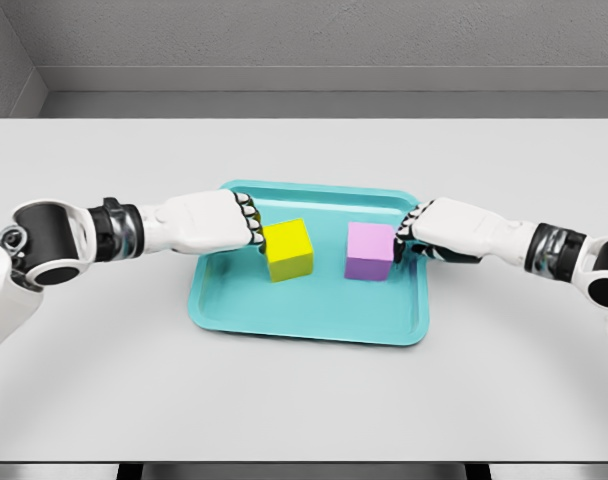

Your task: Push two cubes

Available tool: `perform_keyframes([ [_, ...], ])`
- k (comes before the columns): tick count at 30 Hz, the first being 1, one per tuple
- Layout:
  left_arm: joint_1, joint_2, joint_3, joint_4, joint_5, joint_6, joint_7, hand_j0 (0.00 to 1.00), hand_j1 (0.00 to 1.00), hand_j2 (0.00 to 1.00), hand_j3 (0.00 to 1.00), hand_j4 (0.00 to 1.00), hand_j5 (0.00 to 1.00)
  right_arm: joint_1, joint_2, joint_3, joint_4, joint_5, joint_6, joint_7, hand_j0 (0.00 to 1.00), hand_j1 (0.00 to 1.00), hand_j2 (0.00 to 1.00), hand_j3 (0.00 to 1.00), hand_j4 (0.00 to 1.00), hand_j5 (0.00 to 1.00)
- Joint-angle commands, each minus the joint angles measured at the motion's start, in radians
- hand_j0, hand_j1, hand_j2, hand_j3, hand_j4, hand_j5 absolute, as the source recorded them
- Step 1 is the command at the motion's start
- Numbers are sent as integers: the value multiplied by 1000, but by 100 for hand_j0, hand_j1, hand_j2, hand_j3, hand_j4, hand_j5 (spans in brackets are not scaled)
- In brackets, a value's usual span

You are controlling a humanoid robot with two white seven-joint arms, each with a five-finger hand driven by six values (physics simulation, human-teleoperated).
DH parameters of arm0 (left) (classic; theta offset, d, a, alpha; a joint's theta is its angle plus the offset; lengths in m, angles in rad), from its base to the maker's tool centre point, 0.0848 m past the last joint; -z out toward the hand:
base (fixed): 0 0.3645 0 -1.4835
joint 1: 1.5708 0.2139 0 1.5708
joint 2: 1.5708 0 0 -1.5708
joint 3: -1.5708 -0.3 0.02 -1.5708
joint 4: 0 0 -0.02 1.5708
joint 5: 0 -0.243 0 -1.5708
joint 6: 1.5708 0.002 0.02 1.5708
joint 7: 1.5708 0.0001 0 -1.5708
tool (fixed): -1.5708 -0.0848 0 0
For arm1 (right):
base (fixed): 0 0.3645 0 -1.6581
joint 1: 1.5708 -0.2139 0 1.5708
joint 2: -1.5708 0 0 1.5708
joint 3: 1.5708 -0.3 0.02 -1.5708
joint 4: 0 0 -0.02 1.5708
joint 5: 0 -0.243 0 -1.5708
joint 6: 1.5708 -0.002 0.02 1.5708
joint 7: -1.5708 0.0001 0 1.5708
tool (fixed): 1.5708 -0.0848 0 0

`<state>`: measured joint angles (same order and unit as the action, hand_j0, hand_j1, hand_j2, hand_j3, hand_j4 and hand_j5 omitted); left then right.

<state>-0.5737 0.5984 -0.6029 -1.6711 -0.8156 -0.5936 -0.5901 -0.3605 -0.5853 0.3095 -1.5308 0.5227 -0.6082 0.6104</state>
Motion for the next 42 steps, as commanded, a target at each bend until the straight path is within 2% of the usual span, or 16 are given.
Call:
perform_keyframes([
  [1,0,-9,-6,1,-10,-17,-10,76,76,76,76,76,76,0,2,-17,3,-1,-3,0,53,53,53,53,53,53],
  [12,0,-37,-6,1,-10,-17,-21,75,75,75,75,75,75,11,9,-7,21,-1,-3,0,53,53,53,53,53,53],
  [19,-5,-57,-5,4,-11,-17,-21,75,75,75,75,75,75,9,38,16,23,0,-3,0,49,49,49,49,49,49],
  [29,-5,-51,3,10,-11,-17,-21,75,75,75,75,75,75,9,39,13,23,-24,-3,0,50,50,50,50,50,50],
  [38,0,-28,5,50,-11,-17,-21,75,75,75,75,75,75,25,-5,-15,20,-24,-3,0,50,50,50,50,50,50],
  [42,-2,-28,6,70,-11,-17,-21,70,70,70,70,70,70,32,-5,-13,14,-29,-3,0,50,50,50,50,50,50],
])
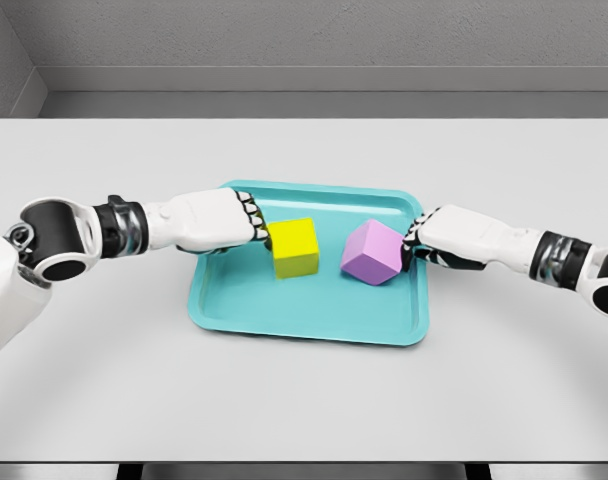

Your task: Push two cubes

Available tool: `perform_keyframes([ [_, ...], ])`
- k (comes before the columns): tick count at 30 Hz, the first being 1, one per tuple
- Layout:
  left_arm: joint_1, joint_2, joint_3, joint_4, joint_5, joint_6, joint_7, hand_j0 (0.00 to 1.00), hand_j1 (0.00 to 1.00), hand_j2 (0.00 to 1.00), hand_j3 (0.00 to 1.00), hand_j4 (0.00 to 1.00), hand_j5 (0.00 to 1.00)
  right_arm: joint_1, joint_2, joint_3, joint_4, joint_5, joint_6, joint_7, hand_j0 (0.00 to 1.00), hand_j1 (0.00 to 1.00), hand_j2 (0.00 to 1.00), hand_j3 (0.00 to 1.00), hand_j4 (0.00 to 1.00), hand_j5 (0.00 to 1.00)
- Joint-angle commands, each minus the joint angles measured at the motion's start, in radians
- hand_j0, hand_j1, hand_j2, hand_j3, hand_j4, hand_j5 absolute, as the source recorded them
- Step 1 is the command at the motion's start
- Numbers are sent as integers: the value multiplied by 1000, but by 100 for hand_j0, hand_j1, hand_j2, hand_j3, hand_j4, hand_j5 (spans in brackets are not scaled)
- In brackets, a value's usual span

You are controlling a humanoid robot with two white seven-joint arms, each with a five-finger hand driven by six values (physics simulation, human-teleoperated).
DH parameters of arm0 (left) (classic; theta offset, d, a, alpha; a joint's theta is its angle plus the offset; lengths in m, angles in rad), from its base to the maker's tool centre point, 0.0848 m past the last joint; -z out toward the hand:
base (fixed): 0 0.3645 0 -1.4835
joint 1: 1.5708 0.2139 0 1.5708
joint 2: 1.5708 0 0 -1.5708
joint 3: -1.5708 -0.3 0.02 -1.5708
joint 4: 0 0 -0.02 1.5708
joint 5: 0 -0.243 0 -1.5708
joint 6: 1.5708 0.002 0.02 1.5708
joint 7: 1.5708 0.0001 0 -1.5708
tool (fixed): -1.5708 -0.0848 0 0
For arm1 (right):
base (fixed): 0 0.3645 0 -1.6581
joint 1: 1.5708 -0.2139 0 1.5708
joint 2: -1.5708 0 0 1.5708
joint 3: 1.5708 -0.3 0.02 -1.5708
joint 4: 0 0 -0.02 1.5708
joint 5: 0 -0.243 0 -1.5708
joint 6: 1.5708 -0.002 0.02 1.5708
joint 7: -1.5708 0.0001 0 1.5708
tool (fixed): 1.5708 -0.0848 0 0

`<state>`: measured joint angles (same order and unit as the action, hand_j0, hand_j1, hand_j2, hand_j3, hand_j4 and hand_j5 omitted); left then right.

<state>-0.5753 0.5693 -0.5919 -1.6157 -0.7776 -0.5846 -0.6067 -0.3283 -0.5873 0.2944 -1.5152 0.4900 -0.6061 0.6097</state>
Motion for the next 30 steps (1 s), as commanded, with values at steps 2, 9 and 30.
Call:
perform_keyframes([
  [2,-2,1,-5,14,-49,-26,-4,70,70,70,70,70,70,0,-3,2,-3,4,-5,1,50,50,50,50,50,50],
  [9,-2,1,-6,13,-49,-26,-4,67,67,67,67,67,67,2,-3,-27,-26,2,-5,1,50,50,50,50,50,50],
  [30,-8,-8,-3,8,-51,-26,-4,61,61,61,61,61,61,12,41,26,-13,19,-5,1,49,49,49,49,49,49],
])
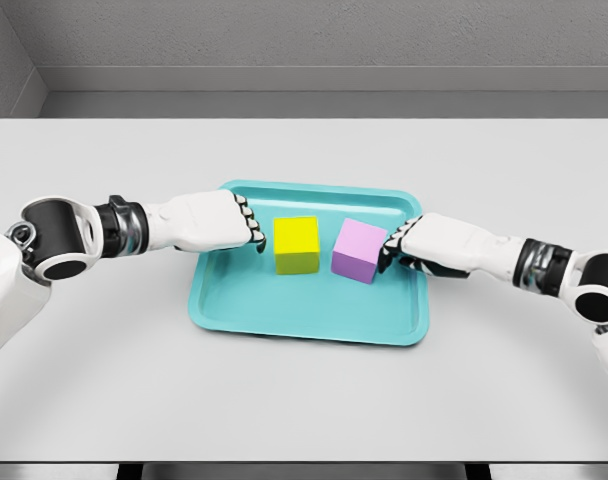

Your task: Push two cubes

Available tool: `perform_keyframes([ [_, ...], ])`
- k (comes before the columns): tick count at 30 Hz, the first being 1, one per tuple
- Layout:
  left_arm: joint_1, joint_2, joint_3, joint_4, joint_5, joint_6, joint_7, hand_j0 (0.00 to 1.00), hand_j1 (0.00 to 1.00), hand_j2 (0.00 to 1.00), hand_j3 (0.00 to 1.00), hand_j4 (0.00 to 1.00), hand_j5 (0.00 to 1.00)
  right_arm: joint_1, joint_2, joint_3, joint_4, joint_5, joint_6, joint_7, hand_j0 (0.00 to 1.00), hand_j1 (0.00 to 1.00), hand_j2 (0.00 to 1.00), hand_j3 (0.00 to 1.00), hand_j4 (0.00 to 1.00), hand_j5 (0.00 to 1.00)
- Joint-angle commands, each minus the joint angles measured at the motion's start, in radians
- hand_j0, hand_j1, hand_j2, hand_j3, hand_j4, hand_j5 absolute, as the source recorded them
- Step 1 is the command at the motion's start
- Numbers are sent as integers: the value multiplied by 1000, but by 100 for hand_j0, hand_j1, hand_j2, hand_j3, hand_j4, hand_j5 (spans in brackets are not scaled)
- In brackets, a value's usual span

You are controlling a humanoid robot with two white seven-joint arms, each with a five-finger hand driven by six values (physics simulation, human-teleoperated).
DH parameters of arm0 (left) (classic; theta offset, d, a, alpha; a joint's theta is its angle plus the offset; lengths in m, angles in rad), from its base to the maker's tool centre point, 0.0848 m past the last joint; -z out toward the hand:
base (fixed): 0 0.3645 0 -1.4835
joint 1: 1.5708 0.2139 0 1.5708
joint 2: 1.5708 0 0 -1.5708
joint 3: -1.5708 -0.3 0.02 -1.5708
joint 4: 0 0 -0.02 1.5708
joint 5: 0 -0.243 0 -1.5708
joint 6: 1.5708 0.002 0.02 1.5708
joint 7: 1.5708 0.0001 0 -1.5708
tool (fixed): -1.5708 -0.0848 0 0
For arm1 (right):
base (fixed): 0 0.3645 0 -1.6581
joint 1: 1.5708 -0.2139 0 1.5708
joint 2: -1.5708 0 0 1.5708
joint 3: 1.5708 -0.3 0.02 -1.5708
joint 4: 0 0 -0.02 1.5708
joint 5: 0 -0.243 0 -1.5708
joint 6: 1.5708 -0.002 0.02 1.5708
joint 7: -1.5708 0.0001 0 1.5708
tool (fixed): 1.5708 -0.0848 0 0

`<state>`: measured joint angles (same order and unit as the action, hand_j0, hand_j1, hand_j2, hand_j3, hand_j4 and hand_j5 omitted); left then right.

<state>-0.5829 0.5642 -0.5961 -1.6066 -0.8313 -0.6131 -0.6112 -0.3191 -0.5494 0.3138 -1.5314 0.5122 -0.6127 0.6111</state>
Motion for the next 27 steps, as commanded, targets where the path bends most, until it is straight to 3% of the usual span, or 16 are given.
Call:
perform_keyframes([
  [1,0,-4,1,-3,3,2,0,61,61,61,61,61,61,0,5,8,8,-1,2,0,49,49,49,49,49,49],
  [18,-11,-46,4,-6,4,2,0,61,61,61,61,61,61,-26,20,4,85,20,2,0,49,49,49,49,49,49],
  [27,-11,-61,7,2,3,2,0,62,62,62,62,62,62,-44,22,4,85,20,2,0,47,47,47,47,47,47],
])
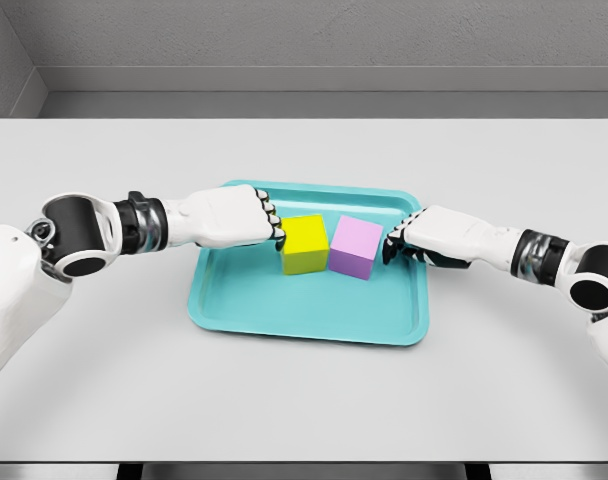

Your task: Push two cubes

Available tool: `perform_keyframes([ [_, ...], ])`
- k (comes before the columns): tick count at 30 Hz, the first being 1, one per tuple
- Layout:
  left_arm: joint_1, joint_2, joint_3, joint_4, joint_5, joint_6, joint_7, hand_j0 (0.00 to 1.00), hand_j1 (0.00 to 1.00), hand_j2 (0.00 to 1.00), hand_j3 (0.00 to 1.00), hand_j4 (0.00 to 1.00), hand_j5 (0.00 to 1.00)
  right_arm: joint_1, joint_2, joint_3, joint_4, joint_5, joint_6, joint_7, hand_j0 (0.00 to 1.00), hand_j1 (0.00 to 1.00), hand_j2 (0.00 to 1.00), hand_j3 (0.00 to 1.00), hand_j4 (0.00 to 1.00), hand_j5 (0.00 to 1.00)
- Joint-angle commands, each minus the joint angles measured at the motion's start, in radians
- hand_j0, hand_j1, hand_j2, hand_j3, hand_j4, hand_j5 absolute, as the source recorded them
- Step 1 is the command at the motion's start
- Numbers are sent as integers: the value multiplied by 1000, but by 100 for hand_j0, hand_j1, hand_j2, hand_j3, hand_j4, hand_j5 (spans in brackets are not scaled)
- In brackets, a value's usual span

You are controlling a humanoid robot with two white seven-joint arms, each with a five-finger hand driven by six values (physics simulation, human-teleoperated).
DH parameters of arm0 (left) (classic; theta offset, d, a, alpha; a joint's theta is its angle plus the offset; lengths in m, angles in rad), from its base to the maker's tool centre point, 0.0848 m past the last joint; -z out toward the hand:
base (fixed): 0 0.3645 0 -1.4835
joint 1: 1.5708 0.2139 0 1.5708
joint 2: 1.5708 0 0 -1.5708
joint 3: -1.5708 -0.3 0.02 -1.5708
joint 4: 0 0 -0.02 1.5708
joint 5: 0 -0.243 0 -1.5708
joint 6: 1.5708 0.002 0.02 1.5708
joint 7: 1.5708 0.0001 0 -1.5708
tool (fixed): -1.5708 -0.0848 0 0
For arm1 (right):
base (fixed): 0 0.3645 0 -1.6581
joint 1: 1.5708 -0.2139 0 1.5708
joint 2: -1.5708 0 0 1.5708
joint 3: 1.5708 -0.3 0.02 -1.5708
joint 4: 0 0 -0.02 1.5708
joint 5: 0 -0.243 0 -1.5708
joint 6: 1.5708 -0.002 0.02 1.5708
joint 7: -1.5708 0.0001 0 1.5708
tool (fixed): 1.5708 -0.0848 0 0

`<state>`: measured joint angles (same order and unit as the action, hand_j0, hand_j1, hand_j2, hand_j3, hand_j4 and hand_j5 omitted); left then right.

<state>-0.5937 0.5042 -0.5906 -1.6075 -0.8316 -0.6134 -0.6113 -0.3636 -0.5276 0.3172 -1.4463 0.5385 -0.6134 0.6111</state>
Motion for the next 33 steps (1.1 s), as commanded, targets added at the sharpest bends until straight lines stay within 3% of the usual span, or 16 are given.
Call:
perform_keyframes([
  [1,0,1,5,5,3,3,0,62,62,62,62,62,62,0,0,-1,0,-5,3,0,47,47,47,47,47,47],
  [11,3,19,38,6,5,3,0,62,62,62,62,62,62,-35,34,0,23,11,3,0,46,46,46,46,46,46],
  [14,2,60,41,6,6,3,0,62,62,62,62,62,62,-41,38,0,30,12,3,0,46,46,46,46,46,46],
  [21,6,97,101,6,11,3,0,62,62,62,62,62,62,-51,47,2,37,17,3,0,46,46,46,46,46,46],
  [25,-2,105,101,6,43,3,0,63,63,63,63,63,63,-54,64,2,43,17,3,0,46,46,46,46,46,46],
  [29,11,188,150,8,88,3,0,63,63,63,63,63,63,-54,70,2,41,17,3,0,45,45,45,45,45,45],
  [33,21,208,189,41,108,3,0,63,63,63,63,63,63,-60,70,2,41,17,3,0,43,43,43,43,43,43],
])
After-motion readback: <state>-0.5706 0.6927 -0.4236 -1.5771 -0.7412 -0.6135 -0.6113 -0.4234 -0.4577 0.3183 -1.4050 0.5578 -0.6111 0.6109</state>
